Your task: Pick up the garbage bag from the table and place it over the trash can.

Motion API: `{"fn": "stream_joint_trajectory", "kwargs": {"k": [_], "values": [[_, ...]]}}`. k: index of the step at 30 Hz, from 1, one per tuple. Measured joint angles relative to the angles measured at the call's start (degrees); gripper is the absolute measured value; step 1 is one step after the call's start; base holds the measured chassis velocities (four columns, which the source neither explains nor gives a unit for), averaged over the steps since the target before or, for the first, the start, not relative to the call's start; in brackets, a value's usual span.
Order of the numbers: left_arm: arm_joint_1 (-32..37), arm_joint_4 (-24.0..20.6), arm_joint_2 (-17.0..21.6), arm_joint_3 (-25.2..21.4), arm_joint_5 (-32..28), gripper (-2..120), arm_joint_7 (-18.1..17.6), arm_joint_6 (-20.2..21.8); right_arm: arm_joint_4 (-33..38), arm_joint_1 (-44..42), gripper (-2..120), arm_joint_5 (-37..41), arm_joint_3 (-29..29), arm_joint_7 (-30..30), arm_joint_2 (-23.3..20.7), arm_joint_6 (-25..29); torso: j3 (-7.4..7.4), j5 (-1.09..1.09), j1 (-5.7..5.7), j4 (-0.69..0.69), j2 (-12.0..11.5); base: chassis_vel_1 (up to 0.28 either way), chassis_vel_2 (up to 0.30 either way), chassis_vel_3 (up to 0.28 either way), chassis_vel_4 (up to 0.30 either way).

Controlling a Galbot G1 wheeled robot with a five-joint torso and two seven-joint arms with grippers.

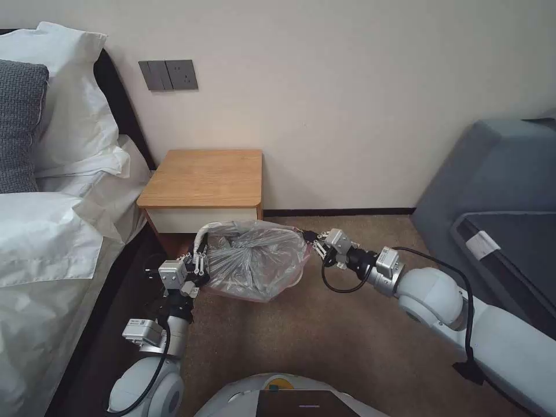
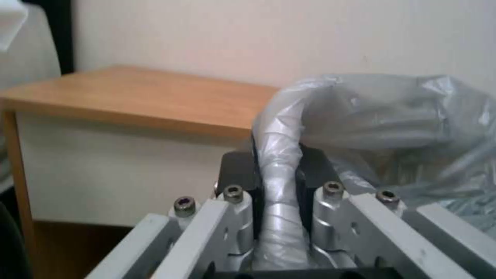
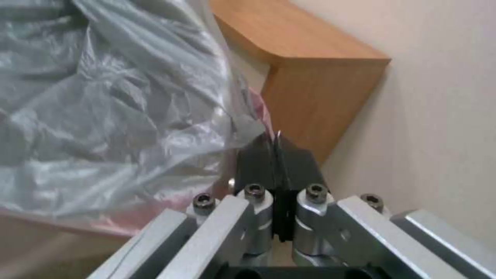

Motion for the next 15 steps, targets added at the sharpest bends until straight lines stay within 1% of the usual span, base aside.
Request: {"fn": "stream_joint_trajectory", "kwargs": {"k": [1, 6, 9, 10, 11, 12, 13, 14, 15], "values": [[-0.16, -0.24, -0.06, 0.11, -1.40, 9, -0.86, 1.00, -0.04, -0.36, 0, 0.00, 0.02, -0.14, -0.15, 0.01, 0.00, 0.00, 0.00, 0.00, 0.00, 0.000, 0.000, 0.000, 0.000], [-0.37, -0.33, -0.23, 0.27, -2.44, 9, -2.51, 2.67, 0.23, -1.07, -2, -0.50, 0.29, -0.35, 0.41, 0.00, 0.00, 0.00, 0.00, 0.00, 0.00, 0.000, 0.000, 0.000, 0.000], [-0.57, -1.10, -0.58, 0.28, -4.04, 9, -5.98, 5.62, 2.00, -3.54, 12, -3.15, 2.09, -2.02, 0.36, 0.85, 0.00, 0.00, 0.00, 0.00, 0.00, 0.000, 0.000, 0.000, 0.000], [-0.57, -1.10, -0.58, 0.28, -4.04, 9, -5.98, 5.62, 2.00, -3.54, 12, -3.15, 2.09, -2.02, 0.36, 0.85, 0.00, 0.00, 0.00, 0.00, 0.00, 0.000, 0.000, 0.000, 0.000], [-0.58, -1.38, -0.66, 0.28, -4.40, 9, -6.67, 6.38, 2.58, -4.77, 16, -4.09, 2.66, -2.48, -0.12, 1.42, 0.00, 0.00, 0.00, 0.01, 0.00, 0.000, 0.000, 0.000, 0.000], [-0.59, -2.09, -0.78, 0.16, -4.90, 9, -7.89, 7.82, 3.31, -6.81, 22, -5.39, 3.50, -3.10, -1.20, 2.52, 0.00, -0.01, 0.00, -0.02, 0.00, 0.000, 0.000, 0.000, 0.000], [-0.62, -2.55, -0.81, -0.02, -5.17, 9, -8.50, 8.51, 3.72, -8.14, 26, -6.32, 4.17, -3.50, -2.03, 3.52, 0.00, -0.01, 0.00, -0.02, 0.00, 0.000, 0.000, 0.000, 0.000], [-0.62, -2.55, -0.81, -0.02, -5.17, 9, -8.50, 8.51, 3.72, -8.14, 26, -6.32, 4.17, -3.50, -2.03, 3.52, 0.00, -0.01, 0.00, -0.02, 0.00, 0.000, 0.000, 0.000, 0.000], [-0.64, -2.95, -0.82, -0.21, -5.31, 9, -9.14, 9.39, 3.99, -9.28, 29, -7.06, 4.89, -3.93, -2.53, 4.34, 0.00, -0.01, 0.00, -0.01, 0.00, 0.000, 0.000, 0.000, 0.000]]}}
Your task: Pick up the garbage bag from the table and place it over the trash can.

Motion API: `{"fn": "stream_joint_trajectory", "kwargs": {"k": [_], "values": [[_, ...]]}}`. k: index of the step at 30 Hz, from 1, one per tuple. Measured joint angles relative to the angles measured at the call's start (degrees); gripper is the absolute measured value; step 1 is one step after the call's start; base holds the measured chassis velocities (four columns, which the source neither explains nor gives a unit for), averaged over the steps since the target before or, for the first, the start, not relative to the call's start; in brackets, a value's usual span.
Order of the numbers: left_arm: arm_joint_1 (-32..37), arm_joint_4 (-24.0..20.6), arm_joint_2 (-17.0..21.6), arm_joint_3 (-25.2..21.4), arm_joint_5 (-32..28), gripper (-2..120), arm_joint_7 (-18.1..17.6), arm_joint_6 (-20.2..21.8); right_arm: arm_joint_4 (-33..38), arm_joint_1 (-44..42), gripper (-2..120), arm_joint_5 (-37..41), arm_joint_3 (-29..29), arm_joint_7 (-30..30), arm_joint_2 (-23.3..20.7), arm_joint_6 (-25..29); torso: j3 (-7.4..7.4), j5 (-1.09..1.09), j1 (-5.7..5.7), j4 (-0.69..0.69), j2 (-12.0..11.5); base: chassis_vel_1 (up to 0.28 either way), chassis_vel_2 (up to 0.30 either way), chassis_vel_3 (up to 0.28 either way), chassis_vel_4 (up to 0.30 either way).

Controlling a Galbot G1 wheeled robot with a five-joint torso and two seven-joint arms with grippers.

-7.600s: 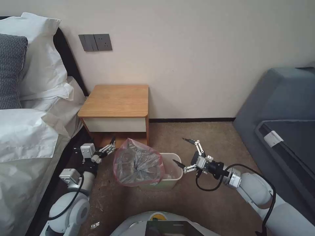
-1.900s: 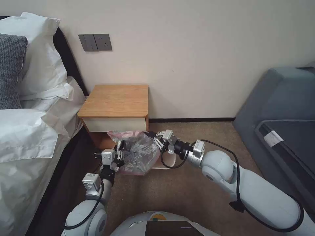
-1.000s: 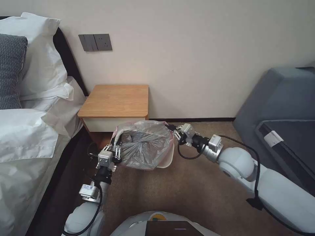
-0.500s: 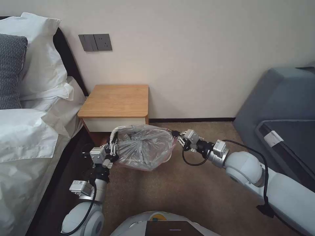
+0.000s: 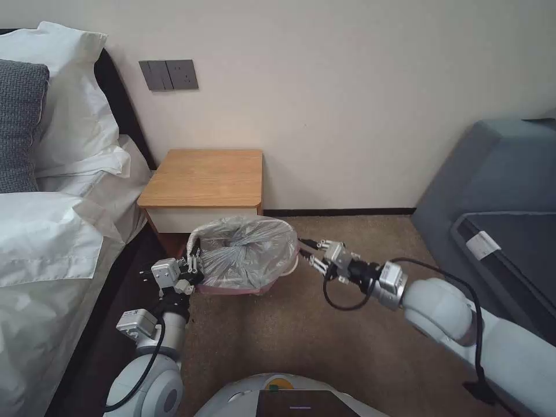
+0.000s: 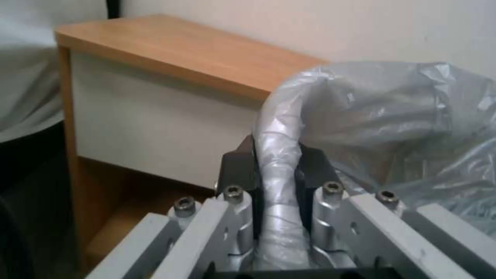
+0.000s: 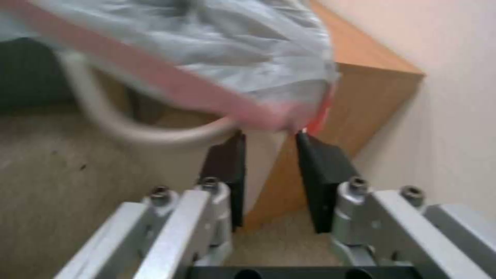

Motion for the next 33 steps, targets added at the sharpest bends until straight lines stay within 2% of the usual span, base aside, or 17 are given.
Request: {"fn": "stream_joint_trajectory", "kwargs": {"k": [2, 4, 6, 7, 10, 11, 14, 15, 19, 33], "values": [[0.03, -1.00, -0.01, -0.57, -0.43, 9, -1.76, 2.75, 0.58, -3.27, 40, -2.48, 3.56, -2.09, -1.11, 2.41, 0.00, 0.00, 0.00, 0.01, 0.00, 0.000, 0.000, 0.000, 0.000], [0.04, -1.21, -0.01, -0.71, -0.56, 9, -2.24, 3.57, 0.76, -4.41, 44, -3.41, 5.24, -2.74, -1.29, 3.38, 0.00, 0.00, 0.00, 0.02, 0.00, 0.000, 0.000, 0.000, 0.000], [-0.08, -1.34, 0.10, -1.02, -0.82, 9, -3.38, 5.52, 1.83, -7.71, 55, -6.60, 13.12, -5.60, -0.86, 6.88, 0.00, -0.01, 0.00, 0.02, 0.00, 0.000, 0.000, 0.000, 0.000], [-0.08, -1.34, 0.10, -1.02, -0.82, 9, -3.38, 5.52, 1.83, -7.71, 55, -6.60, 13.12, -5.60, -0.86, 6.88, 0.00, -0.01, 0.00, 0.02, 0.00, 0.000, 0.000, 0.000, 0.000], [-0.41, -1.18, 0.24, -1.14, -0.94, 9, -4.17, 6.84, 3.89, -7.01, 68, -10.76, 16.89, -7.01, 0.94, 10.84, 0.00, 0.00, 0.00, -0.01, 0.00, 0.000, 0.000, 0.000, 0.000], [-0.41, -1.18, 0.24, -1.14, -0.94, 9, -4.17, 6.84, 3.89, -7.01, 68, -10.76, 16.89, -7.01, 0.94, 10.84, 0.00, 0.00, 0.00, -0.01, 0.00, 0.000, 0.000, 0.000, 0.000], [-1.15, -0.88, 0.23, -0.95, -1.36, 9, -4.44, 7.50, 6.04, -5.00, 83, -11.30, 13.57, -7.50, 2.02, 11.58, 0.00, 0.00, 0.00, 0.05, 0.00, 0.000, 0.000, 0.000, 0.000], [-1.15, -0.88, 0.23, -0.95, -1.36, 9, -4.44, 7.50, 6.04, -5.00, 83, -11.30, 13.57, -7.50, 2.02, 11.58, 0.00, 0.00, 0.00, 0.05, 0.00, 0.000, 0.000, 0.000, 0.000], [-2.17, -0.77, 0.14, -0.86, -1.72, 9, -4.12, 7.93, 4.19, -3.07, 99, -13.44, 9.41, -11.57, 2.55, 12.42, 0.00, 0.01, 0.00, -0.01, 0.00, 0.000, 0.000, 0.000, 0.000], [-1.80, -1.49, -0.74, -0.19, -1.07, 9, -3.44, 8.02, 0.56, 4.16, 100, -15.17, 1.94, -12.75, 2.10, 12.93, 0.01, 0.00, 0.00, 0.01, 0.00, 0.000, 0.000, 0.000, 0.000]]}}
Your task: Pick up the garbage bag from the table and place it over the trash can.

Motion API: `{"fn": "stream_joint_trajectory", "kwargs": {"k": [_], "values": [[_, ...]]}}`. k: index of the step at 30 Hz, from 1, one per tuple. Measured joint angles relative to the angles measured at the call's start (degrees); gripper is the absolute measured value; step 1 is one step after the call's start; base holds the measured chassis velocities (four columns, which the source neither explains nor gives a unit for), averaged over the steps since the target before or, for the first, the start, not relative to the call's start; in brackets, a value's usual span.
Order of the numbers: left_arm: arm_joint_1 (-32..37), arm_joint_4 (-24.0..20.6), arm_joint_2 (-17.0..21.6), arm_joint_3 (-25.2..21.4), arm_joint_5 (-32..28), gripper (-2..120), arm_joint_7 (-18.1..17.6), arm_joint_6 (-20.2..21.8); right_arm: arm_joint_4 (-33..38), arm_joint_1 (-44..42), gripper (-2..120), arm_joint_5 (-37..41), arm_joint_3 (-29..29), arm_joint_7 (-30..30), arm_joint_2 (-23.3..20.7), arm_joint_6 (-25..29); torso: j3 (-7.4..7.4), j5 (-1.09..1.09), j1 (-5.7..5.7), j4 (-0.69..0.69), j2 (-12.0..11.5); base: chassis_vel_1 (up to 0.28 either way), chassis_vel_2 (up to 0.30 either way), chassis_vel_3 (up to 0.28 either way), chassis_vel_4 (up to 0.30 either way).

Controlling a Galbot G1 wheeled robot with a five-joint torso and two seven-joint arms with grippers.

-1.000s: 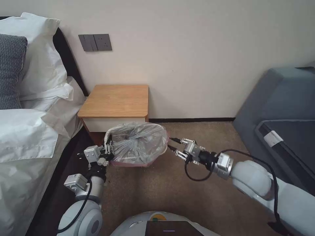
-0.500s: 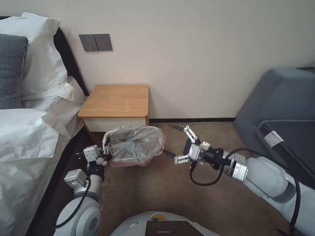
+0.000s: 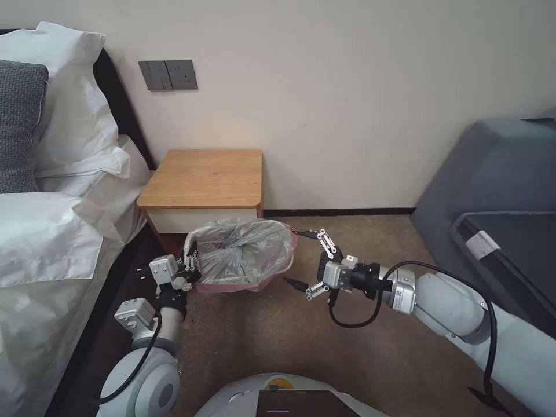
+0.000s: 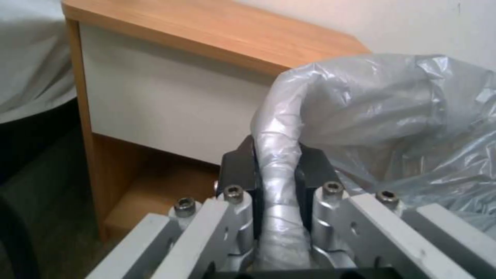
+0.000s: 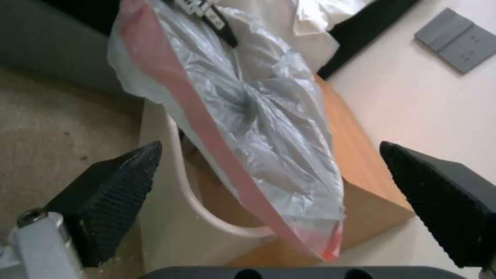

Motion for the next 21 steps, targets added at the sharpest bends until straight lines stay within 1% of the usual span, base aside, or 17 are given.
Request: {"fn": "stream_joint_trajectory", "kwargs": {"k": [4, 9, 10, 11, 12, 14, 15, 17, 18, 21], "values": [[-0.05, -0.01, -0.19, 0.16, 0.24, 9, 0.10, 0.01, -0.36, 2.22, 100, -0.40, -2.00, -0.12, 0.44, 0.06, 0.00, 0.00, 0.00, -0.01, 0.00, 0.000, 0.000, 0.000, 0.000], [-0.01, 0.06, -0.41, 0.53, 0.81, 9, 0.29, 0.01, -1.34, 7.52, 98, -0.42, -6.61, -1.33, 1.58, -0.29, 0.00, 0.00, 0.00, 0.01, 0.00, 0.000, 0.000, 0.000, 0.000], [0.00, 0.10, -0.43, 0.56, 0.90, 9, 0.31, 0.01, -1.57, 8.35, 92, -0.34, -7.40, -1.90, 1.93, -0.45, 0.00, 0.00, 0.00, 0.01, 0.00, 0.000, 0.000, 0.000, 0.000], [0.02, 0.13, -0.44, 0.56, 0.95, 9, 0.32, 0.02, -1.76, 8.78, 90, -0.27, -7.80, -2.69, 2.17, -0.56, 0.00, 0.00, 0.00, 0.01, 0.00, 0.000, 0.000, 0.000, 0.000], [0.02, 0.13, -0.44, 0.56, 0.95, 9, 0.32, 0.02, -1.76, 8.78, 90, -0.27, -7.80, -2.69, 2.17, -0.56, 0.00, 0.00, 0.00, 0.01, 0.00, 0.000, 0.000, 0.000, 0.000], [0.04, 0.19, -0.44, 0.55, 1.01, 9, 0.35, 0.01, -2.04, 9.09, 78, -0.19, -8.08, -5.22, 2.34, -0.61, 0.00, 0.00, 0.00, 0.00, 0.00, 0.000, 0.000, 0.000, 0.000], [0.04, 0.19, -0.44, 0.55, 1.01, 9, 0.35, 0.01, -2.04, 9.09, 78, -0.19, -8.08, -5.22, 2.34, -0.61, 0.00, 0.00, 0.00, 0.00, 0.00, 0.000, 0.000, 0.000, 0.000], [-0.02, 0.22, -0.47, 0.55, 1.02, 9, 0.38, 0.02, -2.13, 8.53, 68, -0.16, -8.00, -5.91, 2.23, -0.54, 0.00, 0.00, 0.00, -0.02, 0.00, 0.000, 0.000, 0.000, 0.000], [-0.02, 0.22, -0.47, 0.55, 1.02, 9, 0.38, 0.02, -2.13, 8.53, 68, -0.16, -8.00, -5.91, 2.23, -0.54, 0.00, 0.00, 0.00, -0.02, 0.00, 0.000, 0.000, 0.000, 0.000], [-0.13, 0.31, -0.64, 0.70, 1.06, 9, 0.40, 0.03, -2.39, 8.13, 53, -0.03, -7.48, -6.40, 2.32, -0.24, 0.00, 0.00, 0.00, -0.01, 0.00, 0.000, 0.000, 0.000, 0.000]]}}
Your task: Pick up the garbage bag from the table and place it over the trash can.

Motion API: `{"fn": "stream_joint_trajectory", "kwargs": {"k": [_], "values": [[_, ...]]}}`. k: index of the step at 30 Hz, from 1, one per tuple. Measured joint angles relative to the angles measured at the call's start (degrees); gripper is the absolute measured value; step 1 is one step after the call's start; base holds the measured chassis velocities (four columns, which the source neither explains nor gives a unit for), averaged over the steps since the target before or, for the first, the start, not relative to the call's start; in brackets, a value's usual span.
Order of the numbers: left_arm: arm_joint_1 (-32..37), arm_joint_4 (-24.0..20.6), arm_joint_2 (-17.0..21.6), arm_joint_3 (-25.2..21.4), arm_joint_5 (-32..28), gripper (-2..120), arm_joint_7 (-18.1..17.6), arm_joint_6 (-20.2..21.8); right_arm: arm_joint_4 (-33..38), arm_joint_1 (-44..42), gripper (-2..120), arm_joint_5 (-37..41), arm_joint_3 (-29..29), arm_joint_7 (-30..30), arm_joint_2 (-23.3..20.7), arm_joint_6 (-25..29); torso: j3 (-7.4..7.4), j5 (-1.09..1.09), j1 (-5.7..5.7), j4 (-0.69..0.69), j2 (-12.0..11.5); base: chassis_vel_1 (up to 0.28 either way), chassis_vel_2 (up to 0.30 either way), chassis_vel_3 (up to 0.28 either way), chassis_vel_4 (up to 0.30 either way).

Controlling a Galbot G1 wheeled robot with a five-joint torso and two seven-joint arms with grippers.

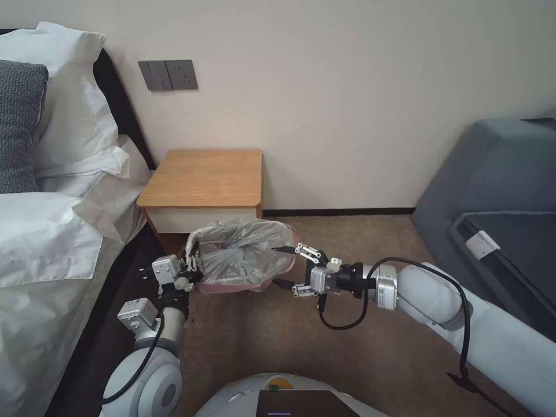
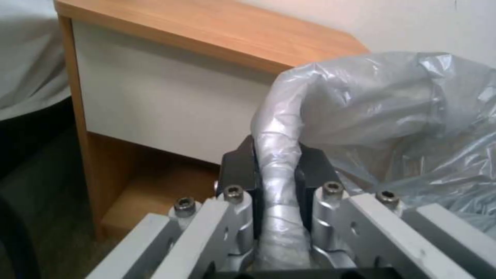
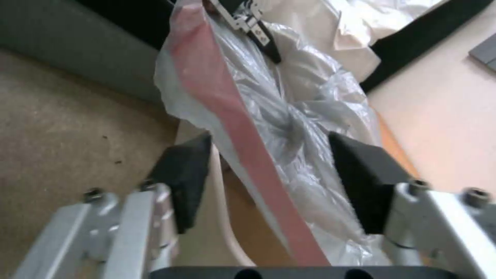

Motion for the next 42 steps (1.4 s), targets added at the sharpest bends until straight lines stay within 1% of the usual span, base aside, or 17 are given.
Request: {"fn": "stream_joint_trajectory", "kwargs": {"k": [2, 3, 4, 5, 6, 8, 9, 10, 12, 13, 15, 22, 26, 28, 32, 35, 42], "values": [[-0.01, 0.02, -0.01, 0.03, 0.02, 9, 0.01, 0.00, 0.00, -0.02, 51, 0.07, 0.09, -0.11, 0.00, 0.03, 0.00, 0.00, 0.00, 0.00, 0.00, 0.000, 0.000, 0.000, 0.000], [-0.01, 0.02, -0.02, 0.03, 0.05, 9, 0.01, 0.01, 0.05, -0.07, 43, 0.26, 0.23, -0.19, -0.03, 0.04, 0.00, 0.00, 0.00, 0.01, 0.00, 0.000, 0.000, 0.000, 0.000], [-0.01, 0.02, -0.02, 0.03, 0.05, 9, 0.01, 0.01, 0.06, -0.09, 42, 0.32, 0.26, -0.19, -0.04, 0.04, 0.00, 0.00, 0.00, 0.00, 0.00, 0.000, 0.000, 0.000, 0.000], [0.01, 0.02, 0.02, 0.03, 0.06, 9, 0.01, 0.01, 0.07, -0.24, 35, 0.45, 0.44, -0.19, -0.07, 0.04, 0.00, 0.00, 0.00, 0.01, 0.00, 0.000, 0.000, 0.000, 0.000], [0.01, 0.02, 0.02, 0.03, 0.06, 9, 0.01, 0.01, 0.07, -0.24, 35, 0.45, 0.44, -0.19, -0.07, 0.04, 0.00, 0.00, 0.00, 0.01, 0.00, 0.000, 0.000, 0.000, 0.000], [0.03, 0.01, 0.06, -0.02, 0.08, 9, 0.01, 0.01, 0.13, -0.95, 25, 0.52, 0.96, -0.19, -0.09, 0.07, 0.00, 0.00, 0.00, 0.02, 0.00, 0.000, 0.000, 0.000, 0.000], [0.03, 0.01, 0.06, -0.02, 0.08, 9, 0.01, 0.01, 0.13, -0.95, 25, 0.52, 0.96, -0.19, -0.09, 0.07, 0.00, 0.00, 0.00, 0.02, 0.00, 0.000, 0.000, 0.000, 0.000], [0.05, 0.00, 0.07, -0.03, 0.11, 9, 0.01, 0.01, 0.33, -1.62, 18, 0.53, 1.33, -0.19, -0.13, 0.08, 0.00, 0.00, 0.00, 0.02, 0.00, 0.000, 0.000, 0.000, 0.000], [0.09, 0.00, 0.12, -0.04, 0.19, 9, 0.00, 0.01, 0.57, -2.44, 11, 0.54, 1.90, -0.19, -0.17, 0.09, 0.00, 0.00, 0.00, 0.01, 0.00, 0.000, 0.000, 0.000, 0.000], [0.09, 0.00, 0.12, -0.04, 0.19, 9, 0.00, 0.01, 0.57, -2.44, 11, 0.54, 1.90, -0.19, -0.17, 0.09, 0.00, 0.00, 0.00, 0.01, 0.00, 0.000, 0.000, 0.000, 0.000], [0.13, 0.00, 0.18, -0.05, 0.25, 9, -0.01, 0.01, 0.98, -3.56, 0, 0.56, 2.81, -0.17, -0.32, 0.12, 0.00, 0.00, 0.00, 0.01, 0.00, 0.000, 0.000, 0.000, 0.000], [0.03, -0.01, 0.13, -0.05, 0.56, 9, -0.06, 0.00, 2.01, -5.56, 0, 0.66, 4.43, -0.11, -0.88, 0.34, 0.00, 0.00, 0.00, 0.01, 0.00, 0.000, 0.000, 0.000, 0.000], [0.15, -0.29, 0.08, 0.01, 0.66, 9, -0.06, -0.02, 2.41, -6.00, 0, 2.24, 4.68, -0.55, -1.12, 0.50, 0.00, 0.00, 0.00, 0.01, 0.00, 0.000, 0.000, 0.000, 0.000], [0.13, -0.51, 0.05, -0.07, 0.66, 9, -0.06, -0.03, 2.79, -6.21, 0, 5.28, 4.99, -2.19, -1.43, 0.18, 0.00, 0.00, 0.00, 0.02, 0.00, 0.000, 0.000, 0.000, 0.000], [0.10, -0.75, 0.05, -0.56, 0.50, 9, -0.07, -0.04, 3.52, -7.07, 0, 7.91, 6.27, -4.72, -2.04, -0.45, 0.00, 0.00, 0.00, 0.01, 0.00, 0.000, 0.000, 0.000, 0.000], [0.06, -1.09, 0.01, -0.73, 0.17, 9, -0.11, -0.04, 3.56, -7.51, 0, 7.96, 7.38, -6.18, -2.42, -0.57, 0.00, 0.00, 0.00, 0.01, 0.00, 0.000, 0.000, 0.000, 0.000], [0.29, -1.76, -0.37, -0.61, -1.30, 9, -0.27, -0.01, 2.28, -7.53, 0, 6.39, 8.80, -6.41, -2.49, -0.66, 0.00, 0.00, 0.00, 0.01, 0.00, 0.000, 0.000, 0.000, 0.000]]}}
